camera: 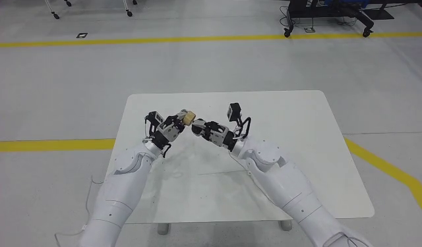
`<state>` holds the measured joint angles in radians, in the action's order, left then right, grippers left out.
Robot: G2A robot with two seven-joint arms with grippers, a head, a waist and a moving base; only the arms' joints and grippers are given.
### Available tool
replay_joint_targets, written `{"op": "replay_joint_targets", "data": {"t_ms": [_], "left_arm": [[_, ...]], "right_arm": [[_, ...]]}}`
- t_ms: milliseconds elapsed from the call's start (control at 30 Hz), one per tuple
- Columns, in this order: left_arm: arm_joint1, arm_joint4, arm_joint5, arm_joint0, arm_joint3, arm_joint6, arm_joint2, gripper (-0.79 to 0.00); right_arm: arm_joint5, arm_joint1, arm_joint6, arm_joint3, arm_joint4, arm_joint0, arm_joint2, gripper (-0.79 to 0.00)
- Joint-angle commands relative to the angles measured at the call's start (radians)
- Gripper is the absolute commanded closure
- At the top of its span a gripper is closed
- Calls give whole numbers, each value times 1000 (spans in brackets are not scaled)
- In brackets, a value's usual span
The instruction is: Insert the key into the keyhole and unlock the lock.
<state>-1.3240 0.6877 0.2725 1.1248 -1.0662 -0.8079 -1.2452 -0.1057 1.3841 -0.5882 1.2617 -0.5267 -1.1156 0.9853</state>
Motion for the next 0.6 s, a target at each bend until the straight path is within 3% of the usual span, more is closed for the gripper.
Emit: {"op": "replay_joint_targets", "data": {"t_ms": [0, 567], "left_arm": [[0, 3, 11, -2, 0, -1, -4, 0], [2, -60, 211, 22, -36, 9, -22, 0]], "right_arm": [[26, 5, -15, -7, -84, -1, 4, 0], [227, 35, -153, -111, -431, 46, 21, 0]]}}
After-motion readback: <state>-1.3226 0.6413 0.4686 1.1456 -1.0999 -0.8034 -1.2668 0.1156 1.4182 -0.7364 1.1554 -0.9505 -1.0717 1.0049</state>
